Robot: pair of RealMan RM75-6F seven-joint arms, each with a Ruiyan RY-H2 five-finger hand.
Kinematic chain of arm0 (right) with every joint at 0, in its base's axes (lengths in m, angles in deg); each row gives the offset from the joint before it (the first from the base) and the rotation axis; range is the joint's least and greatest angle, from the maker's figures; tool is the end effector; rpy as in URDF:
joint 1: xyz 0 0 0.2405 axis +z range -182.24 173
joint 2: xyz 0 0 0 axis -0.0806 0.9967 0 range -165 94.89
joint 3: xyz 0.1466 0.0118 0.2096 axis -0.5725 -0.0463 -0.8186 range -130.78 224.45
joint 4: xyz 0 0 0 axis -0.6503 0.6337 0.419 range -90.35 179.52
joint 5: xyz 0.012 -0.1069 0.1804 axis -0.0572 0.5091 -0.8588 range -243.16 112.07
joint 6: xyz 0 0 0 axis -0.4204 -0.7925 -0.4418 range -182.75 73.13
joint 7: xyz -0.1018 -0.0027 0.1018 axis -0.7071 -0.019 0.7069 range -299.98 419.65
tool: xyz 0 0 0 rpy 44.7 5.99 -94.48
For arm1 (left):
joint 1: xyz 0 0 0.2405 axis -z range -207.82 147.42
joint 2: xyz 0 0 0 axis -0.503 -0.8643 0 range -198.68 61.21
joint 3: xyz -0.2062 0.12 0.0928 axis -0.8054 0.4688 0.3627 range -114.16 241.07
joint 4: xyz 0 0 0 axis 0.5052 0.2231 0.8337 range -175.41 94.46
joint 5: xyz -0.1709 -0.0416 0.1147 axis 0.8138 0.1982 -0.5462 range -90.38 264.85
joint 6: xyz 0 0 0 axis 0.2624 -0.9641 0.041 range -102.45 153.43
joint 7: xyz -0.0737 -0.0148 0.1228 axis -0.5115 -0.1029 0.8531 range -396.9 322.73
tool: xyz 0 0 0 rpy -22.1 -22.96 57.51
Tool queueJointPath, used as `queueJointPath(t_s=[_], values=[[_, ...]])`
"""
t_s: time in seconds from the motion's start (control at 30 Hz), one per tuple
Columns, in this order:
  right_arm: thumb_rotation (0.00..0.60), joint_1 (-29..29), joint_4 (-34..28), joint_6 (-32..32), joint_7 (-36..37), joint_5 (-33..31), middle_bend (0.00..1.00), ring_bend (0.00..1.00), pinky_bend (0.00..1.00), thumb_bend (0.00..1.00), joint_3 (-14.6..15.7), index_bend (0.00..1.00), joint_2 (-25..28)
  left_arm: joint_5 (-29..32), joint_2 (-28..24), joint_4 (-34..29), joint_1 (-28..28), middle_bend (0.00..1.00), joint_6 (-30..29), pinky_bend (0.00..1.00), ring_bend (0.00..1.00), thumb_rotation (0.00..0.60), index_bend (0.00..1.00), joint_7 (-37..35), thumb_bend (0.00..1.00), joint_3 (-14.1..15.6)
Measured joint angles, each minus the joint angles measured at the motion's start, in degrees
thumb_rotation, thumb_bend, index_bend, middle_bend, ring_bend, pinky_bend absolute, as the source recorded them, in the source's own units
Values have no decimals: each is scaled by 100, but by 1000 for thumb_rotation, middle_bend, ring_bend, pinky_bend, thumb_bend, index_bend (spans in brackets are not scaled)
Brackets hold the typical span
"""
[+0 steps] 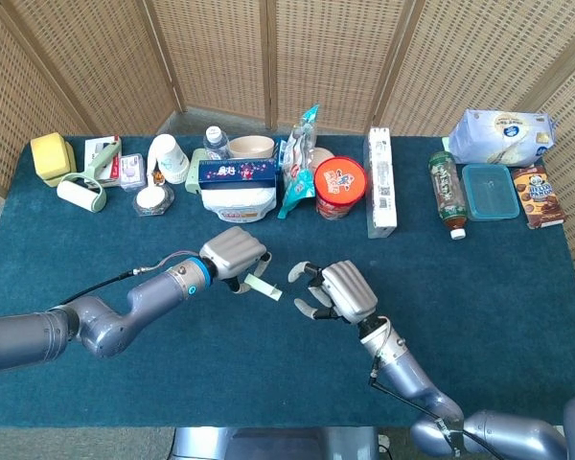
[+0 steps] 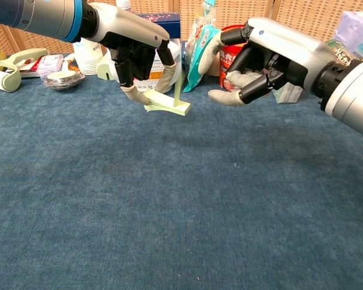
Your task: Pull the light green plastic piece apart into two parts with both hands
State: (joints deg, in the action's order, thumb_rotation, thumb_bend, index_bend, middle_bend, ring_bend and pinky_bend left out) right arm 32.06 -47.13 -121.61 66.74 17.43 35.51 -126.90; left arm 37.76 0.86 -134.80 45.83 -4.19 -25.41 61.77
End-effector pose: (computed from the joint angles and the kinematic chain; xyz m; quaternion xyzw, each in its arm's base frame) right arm -0.0974 -0.2986 -0.0040 0.6352 -0.4508 0.5753 0.2497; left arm -0.0288 0.3809 0.0222 -0.8769 -0.3139 -0.2442 0.2700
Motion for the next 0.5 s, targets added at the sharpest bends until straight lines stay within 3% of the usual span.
queueJointPath(t_s=[0.5], values=[[600, 105, -30, 141, 69, -7, 1000, 942, 809, 333, -25, 434, -30, -34, 46, 56, -22, 1000, 26, 1000, 1000, 600, 598, -62, 345, -71]])
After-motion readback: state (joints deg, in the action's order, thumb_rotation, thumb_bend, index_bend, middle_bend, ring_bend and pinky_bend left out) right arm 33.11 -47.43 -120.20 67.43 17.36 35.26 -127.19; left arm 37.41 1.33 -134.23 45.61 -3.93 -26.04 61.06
